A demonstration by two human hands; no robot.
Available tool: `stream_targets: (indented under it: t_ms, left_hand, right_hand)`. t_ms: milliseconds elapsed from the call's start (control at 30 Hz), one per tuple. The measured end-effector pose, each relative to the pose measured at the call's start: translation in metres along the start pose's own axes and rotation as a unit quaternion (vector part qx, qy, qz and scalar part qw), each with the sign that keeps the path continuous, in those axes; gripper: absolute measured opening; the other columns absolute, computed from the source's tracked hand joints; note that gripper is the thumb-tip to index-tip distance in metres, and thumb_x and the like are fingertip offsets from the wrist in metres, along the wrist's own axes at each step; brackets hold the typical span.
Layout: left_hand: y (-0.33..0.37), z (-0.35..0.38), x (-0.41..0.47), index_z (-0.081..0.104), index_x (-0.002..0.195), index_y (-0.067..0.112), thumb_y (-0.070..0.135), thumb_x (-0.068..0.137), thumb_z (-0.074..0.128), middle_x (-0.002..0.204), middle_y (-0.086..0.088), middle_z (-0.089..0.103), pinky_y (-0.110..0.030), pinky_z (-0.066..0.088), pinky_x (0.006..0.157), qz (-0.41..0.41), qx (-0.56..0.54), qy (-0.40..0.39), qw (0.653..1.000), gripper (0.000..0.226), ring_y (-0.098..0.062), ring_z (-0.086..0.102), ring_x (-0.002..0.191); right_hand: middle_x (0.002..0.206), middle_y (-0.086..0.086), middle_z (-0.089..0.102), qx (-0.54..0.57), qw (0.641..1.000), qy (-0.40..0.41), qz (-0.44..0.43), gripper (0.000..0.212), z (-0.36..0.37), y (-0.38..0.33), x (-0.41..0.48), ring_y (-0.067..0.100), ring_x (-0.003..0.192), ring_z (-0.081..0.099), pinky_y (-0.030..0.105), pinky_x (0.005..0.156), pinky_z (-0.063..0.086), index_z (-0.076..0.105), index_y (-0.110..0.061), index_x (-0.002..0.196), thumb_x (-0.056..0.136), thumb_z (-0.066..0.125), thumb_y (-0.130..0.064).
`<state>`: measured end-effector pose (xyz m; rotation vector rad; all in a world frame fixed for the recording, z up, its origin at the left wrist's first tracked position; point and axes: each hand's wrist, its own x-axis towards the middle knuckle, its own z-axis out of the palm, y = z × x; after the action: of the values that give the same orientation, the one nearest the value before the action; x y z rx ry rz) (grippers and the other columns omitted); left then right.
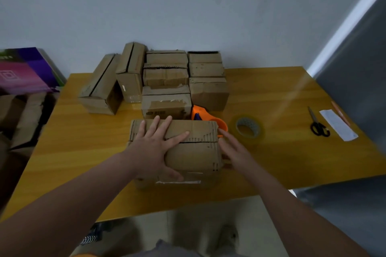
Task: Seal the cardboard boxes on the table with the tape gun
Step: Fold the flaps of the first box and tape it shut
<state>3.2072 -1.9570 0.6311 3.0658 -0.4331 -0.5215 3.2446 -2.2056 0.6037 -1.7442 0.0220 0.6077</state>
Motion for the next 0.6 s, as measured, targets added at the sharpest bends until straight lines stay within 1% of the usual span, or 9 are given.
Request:
stream_targets:
  t_ms: [33, 67, 133, 233, 333, 433, 500, 567, 600]
  left_hand:
    - [-0.003, 0.0, 0.001, -0.029, 0.133, 0.06, 0.098, 0.042, 0.022, 0.152, -0.004, -0.035, -0.056, -0.021, 0.108, 0.0, -0.003, 0.002, 1.0, 0.11, -0.035, -0.03, 0.14]
    - [-0.005, 0.0, 0.001, -0.026, 0.133, 0.061, 0.097, 0.047, 0.029, 0.153, -0.004, -0.032, -0.056, -0.02, 0.109, -0.001, -0.002, 0.006, 1.0, 0.109, -0.036, -0.028, 0.14]
    - [-0.009, -0.001, 0.001, -0.021, 0.137, 0.061, 0.088, 0.061, 0.047, 0.155, -0.006, -0.025, -0.058, -0.017, 0.111, -0.006, 0.001, 0.021, 1.0, 0.105, -0.035, -0.022, 0.142]
    - [-0.019, -0.002, 0.0, -0.021, 0.138, 0.059, 0.08, 0.067, 0.055, 0.155, -0.01, -0.02, -0.059, -0.012, 0.113, -0.03, 0.007, 0.032, 0.999, 0.106, -0.034, -0.018, 0.143]
    - [-0.03, -0.003, 0.001, -0.026, 0.136, 0.058, 0.081, 0.067, 0.055, 0.154, -0.012, -0.025, -0.058, -0.011, 0.114, -0.063, 0.004, 0.027, 0.998, 0.109, -0.036, -0.019, 0.143]
    - [-0.03, -0.002, 0.001, -0.025, 0.136, 0.059, 0.08, 0.068, 0.056, 0.153, -0.01, -0.03, -0.057, -0.015, 0.111, -0.08, -0.007, 0.016, 0.997, 0.109, -0.039, -0.023, 0.141]
    - [-0.028, 0.0, 0.001, -0.026, 0.135, 0.06, 0.082, 0.066, 0.054, 0.154, -0.011, -0.026, -0.058, -0.015, 0.111, -0.08, -0.006, 0.018, 0.997, 0.108, -0.04, -0.022, 0.141]
    - [-0.028, 0.0, 0.002, -0.027, 0.132, 0.062, 0.086, 0.059, 0.045, 0.155, -0.012, -0.019, -0.059, -0.011, 0.113, -0.079, -0.005, 0.031, 0.996, 0.106, -0.039, -0.016, 0.142]
    - [-0.028, 0.0, 0.002, -0.027, 0.131, 0.063, 0.087, 0.055, 0.039, 0.155, -0.012, -0.016, -0.06, -0.009, 0.113, -0.08, -0.006, 0.036, 0.996, 0.104, -0.039, -0.013, 0.142]
  right_hand:
    - [0.133, -0.007, 0.052, -0.015, 0.999, 0.045, 0.003, 0.029, -0.001, -0.002, 0.008, 0.017, 0.115, 0.054, 0.036, 0.088, 0.052, 0.049, -0.044, 0.127, 0.098, 0.048, -0.039]
    - [0.134, -0.004, 0.054, -0.063, 0.995, 0.082, -0.006, 0.026, -0.003, -0.002, 0.017, 0.017, 0.116, 0.053, 0.037, 0.092, 0.05, 0.053, -0.039, 0.124, 0.1, 0.046, -0.034]
    - [0.138, -0.001, 0.051, -0.185, 0.977, 0.105, -0.025, 0.032, -0.006, -0.003, 0.036, 0.019, 0.125, 0.048, 0.03, 0.095, 0.043, 0.054, -0.025, 0.131, 0.1, 0.048, -0.021]
    - [0.148, 0.004, 0.041, -0.331, 0.94, 0.076, -0.043, 0.046, -0.004, -0.004, 0.057, 0.023, 0.136, 0.038, 0.034, 0.106, 0.035, 0.045, -0.017, 0.142, 0.097, 0.052, -0.012]
    - [0.155, 0.008, 0.031, -0.407, 0.911, 0.038, -0.053, 0.055, 0.004, -0.004, 0.072, 0.028, 0.142, 0.028, 0.039, 0.115, 0.026, 0.033, -0.013, 0.148, 0.096, 0.052, -0.009]
    - [0.141, 0.011, 0.047, -0.432, 0.901, 0.006, -0.027, 0.051, 0.008, 0.004, 0.082, 0.032, 0.128, 0.045, 0.04, 0.103, 0.04, 0.041, -0.015, 0.141, 0.093, 0.054, -0.009]
    - [0.126, 0.008, 0.058, -0.493, 0.869, 0.023, -0.03, 0.036, 0.006, 0.012, 0.086, 0.03, 0.114, 0.054, 0.039, 0.09, 0.048, 0.053, -0.019, 0.125, 0.09, 0.057, -0.013]
    - [0.111, 0.008, 0.061, -0.56, 0.828, 0.04, -0.005, 0.019, 0.002, 0.017, 0.087, 0.031, 0.106, 0.057, 0.037, 0.078, 0.047, 0.059, -0.018, 0.109, 0.091, 0.055, -0.017]
    - [0.103, 0.007, 0.061, -0.567, 0.823, 0.039, 0.005, 0.011, 0.0, 0.019, 0.086, 0.032, 0.103, 0.057, 0.037, 0.076, 0.046, 0.059, -0.018, 0.102, 0.092, 0.054, -0.02]
